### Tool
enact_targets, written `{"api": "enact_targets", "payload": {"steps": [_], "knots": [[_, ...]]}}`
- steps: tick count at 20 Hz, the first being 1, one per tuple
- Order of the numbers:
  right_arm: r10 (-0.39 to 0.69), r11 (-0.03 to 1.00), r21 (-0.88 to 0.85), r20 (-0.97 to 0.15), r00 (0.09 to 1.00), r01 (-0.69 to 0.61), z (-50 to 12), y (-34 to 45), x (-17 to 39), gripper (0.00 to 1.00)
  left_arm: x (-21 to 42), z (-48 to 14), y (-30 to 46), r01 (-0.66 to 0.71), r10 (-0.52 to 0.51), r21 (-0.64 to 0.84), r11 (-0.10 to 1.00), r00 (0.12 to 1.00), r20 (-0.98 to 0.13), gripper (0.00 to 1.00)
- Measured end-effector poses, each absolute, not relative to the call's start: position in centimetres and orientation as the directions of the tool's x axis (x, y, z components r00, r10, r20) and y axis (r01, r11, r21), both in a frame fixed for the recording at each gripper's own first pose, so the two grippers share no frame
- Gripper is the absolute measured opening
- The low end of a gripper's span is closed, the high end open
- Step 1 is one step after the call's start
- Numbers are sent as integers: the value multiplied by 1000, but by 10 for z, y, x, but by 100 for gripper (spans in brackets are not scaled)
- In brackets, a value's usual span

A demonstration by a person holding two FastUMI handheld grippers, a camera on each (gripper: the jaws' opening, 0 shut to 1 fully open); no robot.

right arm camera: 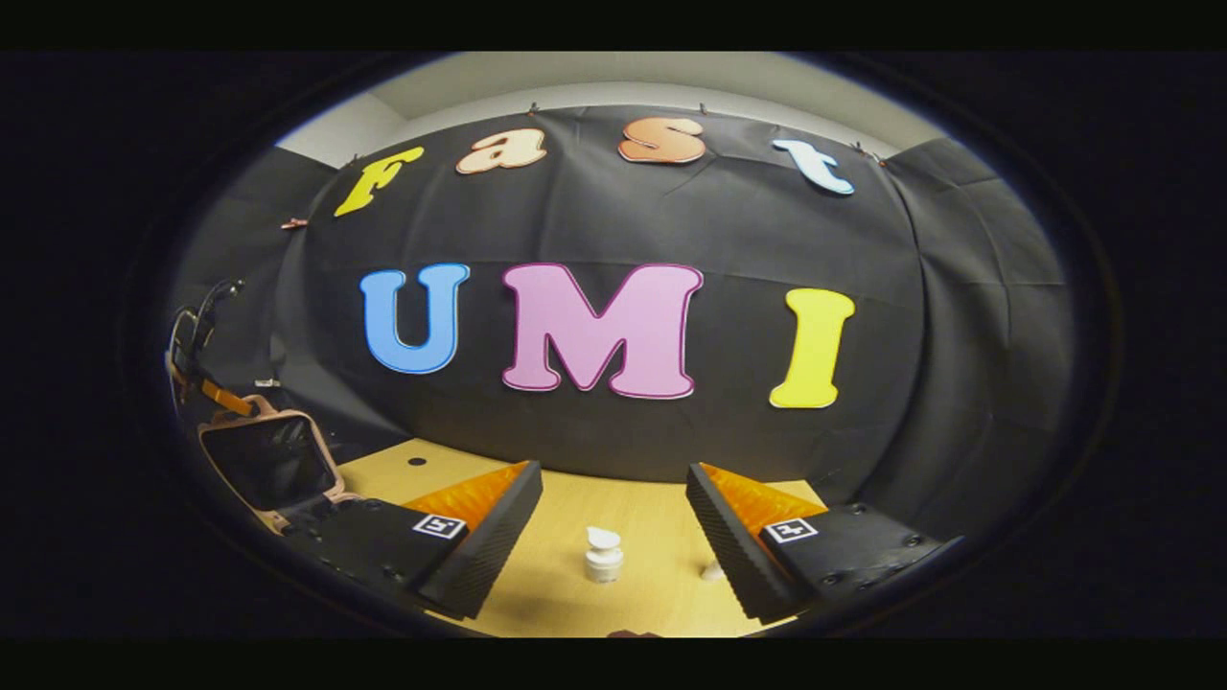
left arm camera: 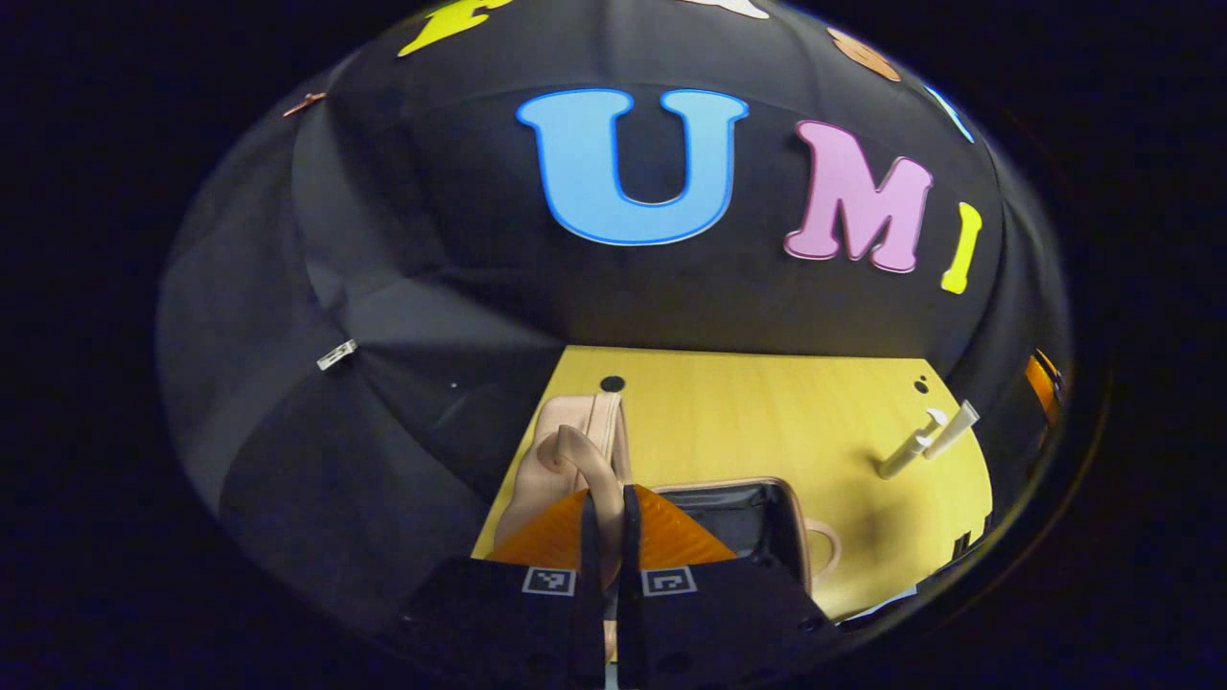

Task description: First open the suitcase, pack the skin care products into it, and then close the suitcase.

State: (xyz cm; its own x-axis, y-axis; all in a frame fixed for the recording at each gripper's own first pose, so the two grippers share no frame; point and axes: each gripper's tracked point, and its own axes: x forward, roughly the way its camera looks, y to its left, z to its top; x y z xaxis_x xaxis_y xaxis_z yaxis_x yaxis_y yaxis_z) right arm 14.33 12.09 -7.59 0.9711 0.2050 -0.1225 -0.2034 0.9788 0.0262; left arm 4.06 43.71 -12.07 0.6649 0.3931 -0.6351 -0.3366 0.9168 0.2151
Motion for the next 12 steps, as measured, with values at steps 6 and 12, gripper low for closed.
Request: {"api": "enact_targets", "payload": {"steps": [6,12], "knots": [[186,982,-6,-188,965,-190,-80,144,132,96,-1,-205,630,-534,557,293,793,442,-703,10],[78,994,-58,-262,962,-96,-93,158,119,96,-26,-339,678,-553,444,223,803,305,-842,10]]}}
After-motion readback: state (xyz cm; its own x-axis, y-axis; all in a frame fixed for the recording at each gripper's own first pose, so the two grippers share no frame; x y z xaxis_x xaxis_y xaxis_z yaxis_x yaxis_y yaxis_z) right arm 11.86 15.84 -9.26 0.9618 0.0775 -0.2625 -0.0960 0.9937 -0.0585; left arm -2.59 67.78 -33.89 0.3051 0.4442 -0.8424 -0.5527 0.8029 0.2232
